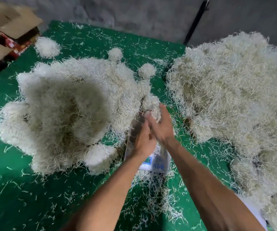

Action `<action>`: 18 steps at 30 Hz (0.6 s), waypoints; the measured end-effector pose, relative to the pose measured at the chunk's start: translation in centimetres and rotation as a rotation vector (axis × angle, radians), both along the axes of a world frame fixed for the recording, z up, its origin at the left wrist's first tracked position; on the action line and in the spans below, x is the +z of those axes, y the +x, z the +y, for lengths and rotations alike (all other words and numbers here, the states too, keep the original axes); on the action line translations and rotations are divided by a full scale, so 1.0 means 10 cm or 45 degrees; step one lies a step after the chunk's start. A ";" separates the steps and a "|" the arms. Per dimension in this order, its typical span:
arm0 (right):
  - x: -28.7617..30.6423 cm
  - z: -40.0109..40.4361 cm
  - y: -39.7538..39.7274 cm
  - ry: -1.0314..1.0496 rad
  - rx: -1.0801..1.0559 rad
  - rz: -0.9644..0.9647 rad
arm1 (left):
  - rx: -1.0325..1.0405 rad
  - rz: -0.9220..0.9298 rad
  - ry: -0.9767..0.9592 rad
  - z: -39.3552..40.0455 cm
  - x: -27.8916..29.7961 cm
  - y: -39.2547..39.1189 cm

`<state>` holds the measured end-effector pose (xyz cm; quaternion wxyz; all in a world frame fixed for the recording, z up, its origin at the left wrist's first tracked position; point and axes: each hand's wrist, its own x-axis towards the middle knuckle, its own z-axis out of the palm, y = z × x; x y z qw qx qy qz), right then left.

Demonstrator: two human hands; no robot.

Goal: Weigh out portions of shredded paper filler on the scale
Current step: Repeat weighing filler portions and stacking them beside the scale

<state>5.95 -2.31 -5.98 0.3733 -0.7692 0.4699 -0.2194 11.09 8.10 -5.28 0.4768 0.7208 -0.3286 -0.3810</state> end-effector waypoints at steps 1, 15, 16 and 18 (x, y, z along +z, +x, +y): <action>-0.04 -0.04 0.06 -0.054 0.076 0.130 | 0.063 0.282 -0.047 -0.01 -0.01 -0.02; 0.47 0.43 0.05 0.322 -0.261 -0.647 | 0.489 1.157 -0.205 -0.04 0.57 -0.18; 0.54 0.55 0.01 0.274 -0.191 -0.651 | 0.517 1.123 -0.195 -0.08 0.64 -0.06; 0.72 0.77 -0.06 0.206 -0.092 -0.674 | 0.521 1.129 -0.236 -0.17 0.73 0.12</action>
